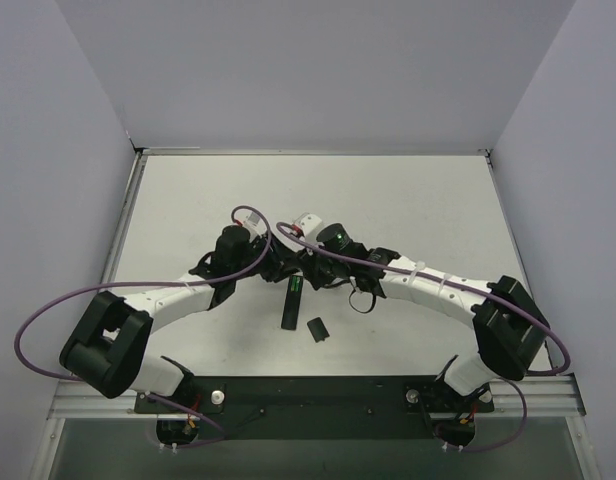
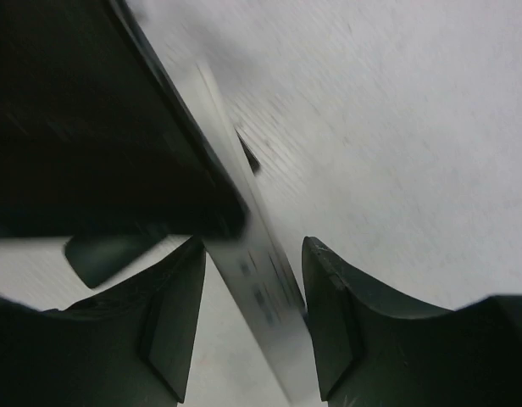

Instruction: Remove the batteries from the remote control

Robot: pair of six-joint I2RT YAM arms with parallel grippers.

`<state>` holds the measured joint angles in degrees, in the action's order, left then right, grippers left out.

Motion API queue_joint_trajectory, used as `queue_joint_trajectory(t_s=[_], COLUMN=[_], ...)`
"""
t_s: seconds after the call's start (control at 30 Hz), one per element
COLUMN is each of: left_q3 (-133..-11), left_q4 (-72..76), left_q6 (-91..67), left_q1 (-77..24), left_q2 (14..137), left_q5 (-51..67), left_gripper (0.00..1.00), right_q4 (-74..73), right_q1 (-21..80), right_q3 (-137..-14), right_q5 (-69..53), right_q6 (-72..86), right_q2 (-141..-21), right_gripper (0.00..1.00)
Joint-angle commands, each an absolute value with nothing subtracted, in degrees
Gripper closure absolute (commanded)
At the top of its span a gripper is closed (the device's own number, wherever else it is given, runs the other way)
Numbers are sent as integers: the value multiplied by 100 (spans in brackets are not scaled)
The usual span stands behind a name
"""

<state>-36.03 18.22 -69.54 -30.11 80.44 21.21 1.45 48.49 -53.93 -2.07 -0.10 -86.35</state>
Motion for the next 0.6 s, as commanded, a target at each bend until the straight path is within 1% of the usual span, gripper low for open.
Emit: queue_joint_trajectory(t_s=[0.0, 0.07, 0.2, 0.27, 0.37, 0.4, 0.47, 0.5, 0.57], left_q3=[-3674, -3674, -3700, -3770, -3832, -3823, -3779, -3727, -3709], left_q4=[1881, 1872, 1793, 1584, 1372, 1380, 1476, 1503, 1547], left_q6=[-7260, -7251, -7207, -7120, -6979, -7005, -7084, -7154, -7216], left_q1=[-3542, -3542, -3498, -3376, -3173, -3008, -2849, -2735, -2637], left_q2=[8016, 8016, 7989, 7937, 7849, 7805, 7665, 7621, 7480], left_q5=[3612, 3612, 3560, 3489, 3472, 3472, 3463, 3472, 3445], left_gripper=[100, 100, 100, 100, 100, 100, 100, 100, 100], right_q4=[2215, 2197, 2083, 2066, 2021, 2039, 2109, 2153, 2355], right_q1=[4957, 4957, 4957, 4948, 4861, 4834, 4738, 4711, 4597], right_q3=[-6143, -6152, -6144, -5951, -5468, -5310, -4792, -4633, -4125], right_q5=[-501, -501, -483, -475, -562, -693, -790, -843, -887], right_q6=[35, 44, 35, 35, 114, 149, 298, 360, 648], right_q2=[-8666, -8675, -8666, -8544, -8192, -8070, -7639, -7481, -7015], right_gripper=[54, 54, 59, 58, 52, 46, 39, 32, 29])
